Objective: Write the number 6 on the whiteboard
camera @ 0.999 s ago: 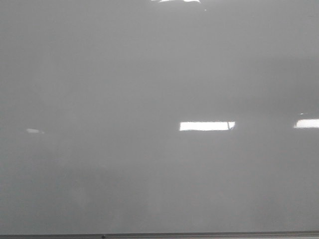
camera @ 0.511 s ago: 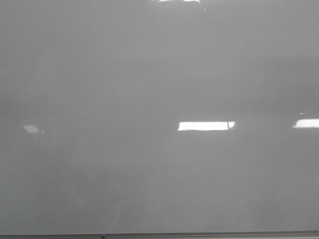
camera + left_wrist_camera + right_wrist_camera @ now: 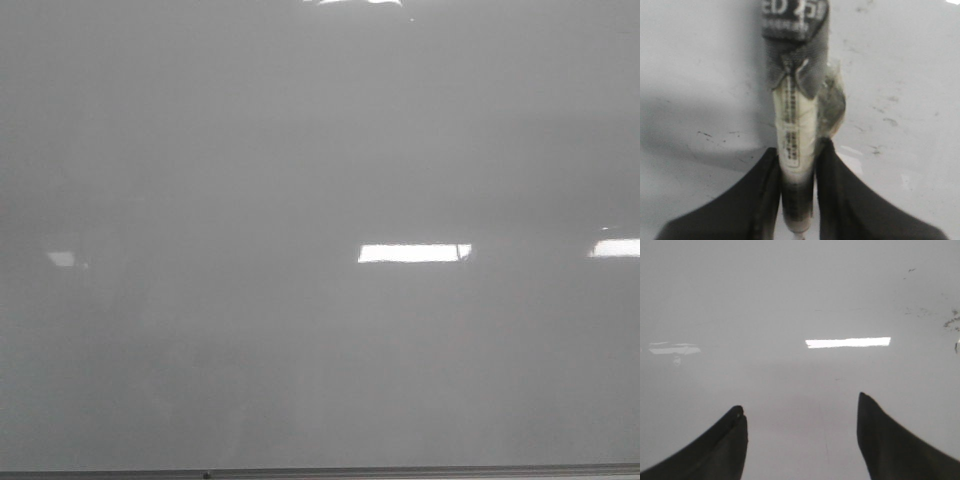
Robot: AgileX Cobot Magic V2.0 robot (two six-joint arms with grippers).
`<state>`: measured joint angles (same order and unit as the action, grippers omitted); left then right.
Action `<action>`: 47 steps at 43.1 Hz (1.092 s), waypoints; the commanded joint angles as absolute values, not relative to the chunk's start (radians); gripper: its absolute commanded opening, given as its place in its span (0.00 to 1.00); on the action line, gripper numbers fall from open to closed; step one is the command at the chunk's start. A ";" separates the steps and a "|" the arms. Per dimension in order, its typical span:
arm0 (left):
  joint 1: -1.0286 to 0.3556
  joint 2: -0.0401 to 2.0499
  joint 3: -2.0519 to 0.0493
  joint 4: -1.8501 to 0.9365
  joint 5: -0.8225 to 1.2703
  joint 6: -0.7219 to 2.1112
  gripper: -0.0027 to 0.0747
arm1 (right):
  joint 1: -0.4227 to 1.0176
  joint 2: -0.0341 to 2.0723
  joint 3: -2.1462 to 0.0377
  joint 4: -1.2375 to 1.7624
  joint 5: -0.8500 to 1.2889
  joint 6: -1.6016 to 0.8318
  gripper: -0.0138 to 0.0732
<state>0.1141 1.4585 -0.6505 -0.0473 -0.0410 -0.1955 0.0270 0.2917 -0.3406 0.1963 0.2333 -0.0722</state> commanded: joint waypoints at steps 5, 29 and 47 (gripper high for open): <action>0.097 1.404 -0.703 0.000 0.012 -0.194 0.01 | 0.026 0.308 -0.378 0.205 0.161 -0.074 0.73; -0.521 1.328 -1.045 0.136 0.692 0.295 0.01 | 0.178 0.538 -0.526 0.212 0.468 -0.187 0.73; -0.980 1.302 -1.058 0.136 0.660 0.511 0.01 | 0.620 0.819 -0.737 0.343 0.590 -0.520 0.73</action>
